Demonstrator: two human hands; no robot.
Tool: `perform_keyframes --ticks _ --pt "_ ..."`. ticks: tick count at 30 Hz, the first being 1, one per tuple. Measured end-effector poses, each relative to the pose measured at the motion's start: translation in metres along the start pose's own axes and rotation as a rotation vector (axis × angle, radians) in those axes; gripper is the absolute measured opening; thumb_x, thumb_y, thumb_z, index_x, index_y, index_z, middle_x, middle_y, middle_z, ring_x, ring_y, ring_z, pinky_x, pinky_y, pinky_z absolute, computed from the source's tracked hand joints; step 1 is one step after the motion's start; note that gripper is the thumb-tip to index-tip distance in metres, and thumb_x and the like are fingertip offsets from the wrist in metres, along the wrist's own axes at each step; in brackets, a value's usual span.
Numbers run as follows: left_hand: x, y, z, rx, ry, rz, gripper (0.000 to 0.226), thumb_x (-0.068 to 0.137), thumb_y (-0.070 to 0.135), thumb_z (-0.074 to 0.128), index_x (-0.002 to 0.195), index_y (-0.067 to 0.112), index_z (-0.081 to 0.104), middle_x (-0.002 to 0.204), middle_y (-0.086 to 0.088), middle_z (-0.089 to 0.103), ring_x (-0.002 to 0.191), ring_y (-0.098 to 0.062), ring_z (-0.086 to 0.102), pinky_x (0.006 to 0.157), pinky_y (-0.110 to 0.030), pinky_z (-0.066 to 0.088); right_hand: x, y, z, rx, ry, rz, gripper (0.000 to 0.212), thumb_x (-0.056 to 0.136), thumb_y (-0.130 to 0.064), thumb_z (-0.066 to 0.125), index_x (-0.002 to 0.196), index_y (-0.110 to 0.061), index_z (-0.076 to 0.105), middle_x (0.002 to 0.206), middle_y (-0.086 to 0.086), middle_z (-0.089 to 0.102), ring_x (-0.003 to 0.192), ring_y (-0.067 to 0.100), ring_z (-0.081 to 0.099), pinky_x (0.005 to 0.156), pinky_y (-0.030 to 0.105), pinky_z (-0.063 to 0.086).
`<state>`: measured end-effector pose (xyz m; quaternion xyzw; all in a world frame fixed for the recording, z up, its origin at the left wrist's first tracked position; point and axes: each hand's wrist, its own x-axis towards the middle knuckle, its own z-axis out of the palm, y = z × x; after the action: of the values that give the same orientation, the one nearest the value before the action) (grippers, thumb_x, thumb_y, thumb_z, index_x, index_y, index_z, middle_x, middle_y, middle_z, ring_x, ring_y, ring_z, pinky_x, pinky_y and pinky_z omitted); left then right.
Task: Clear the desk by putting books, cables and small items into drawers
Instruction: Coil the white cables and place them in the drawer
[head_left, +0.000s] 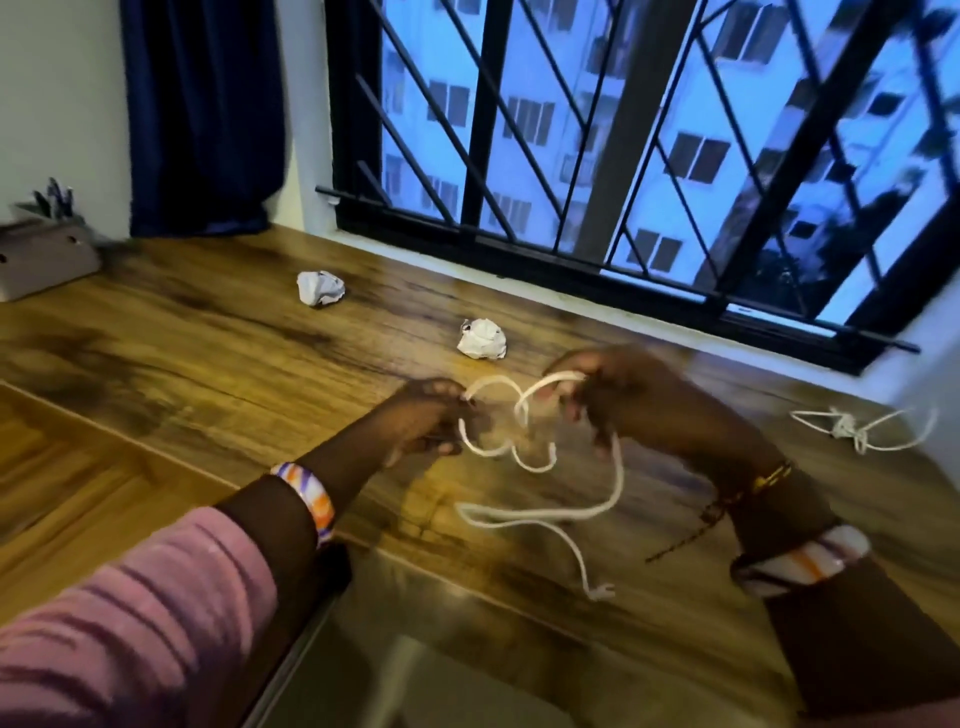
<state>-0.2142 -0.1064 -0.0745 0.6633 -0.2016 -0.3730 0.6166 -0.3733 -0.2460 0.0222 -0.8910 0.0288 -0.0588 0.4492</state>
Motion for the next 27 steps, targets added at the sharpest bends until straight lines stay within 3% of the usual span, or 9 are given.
perform_keyframes --ticks 3,5,8,12,14,17,20,24,27 --pt "-0.002 0.029 -0.033 -0.197 0.2 0.133 0.021 0.09 0.004 0.051 0.072 0.014 0.051 0.047 0.002 0.055 0.038 -0.006 0.053 0.04 -0.016 0.047 0.006 -0.004 -0.031 0.228 0.243 0.09 0.029 0.091 0.004 0.043 0.082 -0.013 0.065 0.062 0.002 0.051 0.036 0.001 0.036 0.035 0.016 0.036" --pt "-0.004 0.048 -0.058 0.06 0.347 0.296 0.022 0.087 0.007 0.056 0.067 0.014 0.051 0.049 -0.001 0.046 0.03 -0.001 0.042 0.035 -0.013 0.041 0.013 -0.004 -0.049 0.371 0.325 0.133 0.027 0.09 0.005 0.042 0.085 -0.009 0.065 0.058 0.0 0.051 0.034 0.001 0.03 0.036 0.013 0.029" --pt "-0.011 0.083 -0.08 0.635 0.431 0.514 0.019 0.081 0.019 0.069 0.067 0.009 0.062 0.054 -0.008 0.056 0.038 -0.004 0.051 0.033 -0.014 0.039 0.027 -0.011 -0.073 0.436 0.466 0.159 0.028 0.091 0.006 0.039 0.082 -0.006 0.062 0.056 -0.001 0.05 0.031 0.0 0.025 0.034 0.009 0.023" --pt "-0.017 0.125 -0.101 0.705 0.396 0.552 0.028 0.079 0.021 0.072 0.076 -0.006 0.065 0.065 -0.023 0.061 0.053 -0.021 0.054 0.042 -0.021 0.044 0.047 -0.019 -0.109 0.435 0.614 0.185 0.027 0.089 0.009 0.036 0.075 -0.003 0.056 0.063 0.007 0.044 0.025 0.0 0.023 0.029 0.007 0.018" --pt "-0.018 0.145 -0.11 0.777 0.356 0.547 0.027 0.08 0.02 0.071 0.08 -0.006 0.066 0.068 -0.022 0.062 0.057 -0.023 0.056 0.046 -0.02 0.044 0.054 -0.023 -0.129 0.445 0.643 0.17 0.028 0.088 0.011 0.034 0.074 -0.002 0.054 0.062 0.007 0.043 0.024 0.0 0.023 0.028 0.006 0.017" --pt "-0.018 0.168 -0.119 1.13 0.404 0.544 0.021 0.084 0.023 0.066 0.077 0.002 0.068 0.072 -0.014 0.066 0.065 -0.021 0.06 0.062 -0.027 0.044 0.06 -0.025 -0.159 0.467 0.692 0.151 0.029 0.089 0.008 0.034 0.073 -0.004 0.054 0.062 0.006 0.038 0.022 0.0 0.021 0.028 0.006 0.014" --pt "-0.015 0.192 -0.117 1.266 0.529 0.569 0.027 0.087 0.025 0.062 0.062 0.017 0.057 0.06 0.0 0.056 0.058 -0.013 0.052 0.055 -0.024 0.037 0.062 -0.019 -0.186 0.436 0.73 0.139 0.029 0.089 0.009 0.035 0.071 -0.003 0.055 0.062 0.01 0.038 0.021 0.0 0.022 0.029 0.005 0.015" --pt "-0.002 0.23 -0.098 1.222 0.71 0.563 0.046 0.092 0.037 0.052 0.051 0.016 0.048 0.055 -0.005 0.052 0.059 -0.024 0.051 0.059 -0.031 0.038 0.063 -0.006 -0.214 0.376 0.673 0.16 0.024 0.087 0.008 0.043 0.072 -0.003 0.058 0.063 0.011 0.041 0.025 0.003 0.027 0.032 0.008 0.022" --pt "0.008 0.26 -0.064 1.092 0.692 0.513 0.049 0.093 0.031 0.052 0.048 0.012 0.048 0.054 -0.009 0.049 0.059 -0.024 0.051 0.059 -0.03 0.037 0.061 -0.001 -0.224 0.074 0.532 0.187 0.015 0.085 -0.001 0.057 0.075 -0.01 0.064 0.066 0.008 0.055 0.041 0.007 0.043 0.044 0.016 0.034"
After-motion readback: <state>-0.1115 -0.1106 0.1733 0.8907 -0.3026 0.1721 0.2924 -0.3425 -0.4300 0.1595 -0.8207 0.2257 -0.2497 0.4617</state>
